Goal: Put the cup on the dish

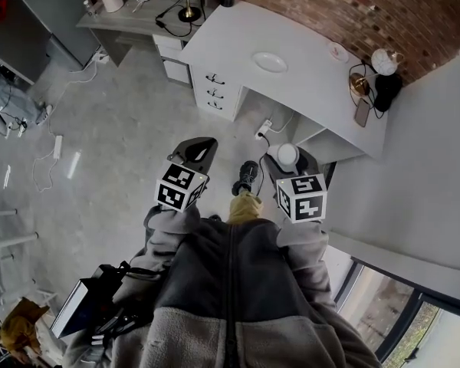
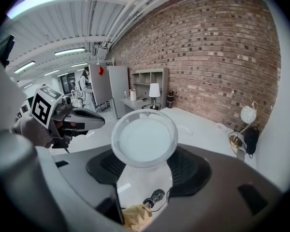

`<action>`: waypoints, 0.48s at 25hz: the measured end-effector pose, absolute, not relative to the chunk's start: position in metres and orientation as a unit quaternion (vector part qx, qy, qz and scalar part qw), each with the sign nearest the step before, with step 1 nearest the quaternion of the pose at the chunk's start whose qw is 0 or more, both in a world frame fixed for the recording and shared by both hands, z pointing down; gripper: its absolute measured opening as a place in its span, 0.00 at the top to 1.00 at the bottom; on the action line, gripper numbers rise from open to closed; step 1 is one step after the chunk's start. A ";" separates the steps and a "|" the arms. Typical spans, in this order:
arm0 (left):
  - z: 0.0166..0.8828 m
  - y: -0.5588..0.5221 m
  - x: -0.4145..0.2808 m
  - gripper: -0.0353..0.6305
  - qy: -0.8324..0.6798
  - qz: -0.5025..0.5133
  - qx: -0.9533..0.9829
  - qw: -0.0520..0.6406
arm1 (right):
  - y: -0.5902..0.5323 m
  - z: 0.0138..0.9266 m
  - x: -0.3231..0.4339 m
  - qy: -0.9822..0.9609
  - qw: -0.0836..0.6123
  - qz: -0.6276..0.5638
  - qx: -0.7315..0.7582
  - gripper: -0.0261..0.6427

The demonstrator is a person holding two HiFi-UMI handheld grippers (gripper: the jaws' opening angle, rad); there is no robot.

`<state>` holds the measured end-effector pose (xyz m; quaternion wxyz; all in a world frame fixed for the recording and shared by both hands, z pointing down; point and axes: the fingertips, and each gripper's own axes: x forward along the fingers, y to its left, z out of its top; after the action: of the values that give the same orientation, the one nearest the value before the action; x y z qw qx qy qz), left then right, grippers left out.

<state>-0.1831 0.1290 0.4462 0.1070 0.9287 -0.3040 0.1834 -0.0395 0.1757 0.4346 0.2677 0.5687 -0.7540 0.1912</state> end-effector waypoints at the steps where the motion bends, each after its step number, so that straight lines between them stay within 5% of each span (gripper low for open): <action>1: 0.446 0.119 -0.179 0.94 -0.306 0.183 0.928 0.106 | 0.165 0.434 -0.034 -0.755 0.266 0.190 0.569 0.58; 12: 0.448 0.038 -0.113 0.94 -0.293 0.190 0.932 0.103 | 0.081 0.442 0.023 -0.754 0.273 0.199 0.564 0.58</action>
<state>-0.1131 0.0383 0.4483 0.1025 0.9316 -0.2927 0.1896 0.0226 0.0810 0.4421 0.2728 0.5639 -0.7537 0.1987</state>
